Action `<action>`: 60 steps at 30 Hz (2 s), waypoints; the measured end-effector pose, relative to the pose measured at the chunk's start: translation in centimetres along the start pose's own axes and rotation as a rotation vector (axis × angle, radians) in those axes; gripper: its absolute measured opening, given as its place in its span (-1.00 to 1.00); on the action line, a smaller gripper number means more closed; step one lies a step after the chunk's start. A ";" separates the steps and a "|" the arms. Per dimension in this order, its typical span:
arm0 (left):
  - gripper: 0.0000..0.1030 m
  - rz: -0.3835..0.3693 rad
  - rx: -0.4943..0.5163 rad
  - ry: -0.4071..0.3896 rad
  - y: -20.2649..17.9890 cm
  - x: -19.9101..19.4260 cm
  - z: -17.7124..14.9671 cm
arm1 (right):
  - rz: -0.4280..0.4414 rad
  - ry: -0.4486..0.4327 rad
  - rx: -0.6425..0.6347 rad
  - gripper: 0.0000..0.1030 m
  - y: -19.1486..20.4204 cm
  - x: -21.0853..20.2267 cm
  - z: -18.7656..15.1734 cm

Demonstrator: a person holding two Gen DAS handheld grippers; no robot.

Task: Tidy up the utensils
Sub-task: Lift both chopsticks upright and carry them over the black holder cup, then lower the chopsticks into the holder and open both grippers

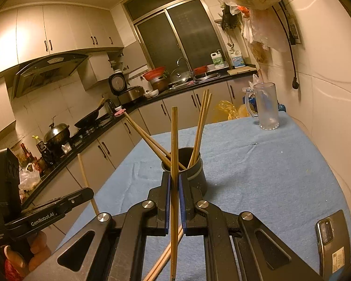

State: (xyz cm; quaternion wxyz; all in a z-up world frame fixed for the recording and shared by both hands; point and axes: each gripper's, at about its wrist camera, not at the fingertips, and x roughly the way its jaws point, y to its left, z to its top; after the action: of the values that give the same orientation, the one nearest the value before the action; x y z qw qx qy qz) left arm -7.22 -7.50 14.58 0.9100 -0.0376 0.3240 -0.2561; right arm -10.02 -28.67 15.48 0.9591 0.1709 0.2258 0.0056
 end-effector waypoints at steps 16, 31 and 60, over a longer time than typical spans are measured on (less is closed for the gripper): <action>-0.88 -0.011 0.019 -0.020 -1.5 0.0 1.5 | 0.006 -0.038 0.016 -0.88 0.1 -0.9 1.6; -0.88 -0.019 0.043 -0.055 -2.3 -0.6 3.3 | 0.000 -0.088 0.030 -0.88 0.1 -1.6 3.5; -0.88 -0.060 0.050 -0.164 -4.0 0.2 12.0 | -0.037 -0.192 0.144 -0.88 -2.0 1.1 11.1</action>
State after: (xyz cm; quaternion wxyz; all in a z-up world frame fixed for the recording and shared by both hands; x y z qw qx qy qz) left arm -1.54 -12.26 24.81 0.9260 -0.0453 0.2408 -0.2873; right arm -4.33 -34.04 23.71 0.9614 0.2351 0.1358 -0.0450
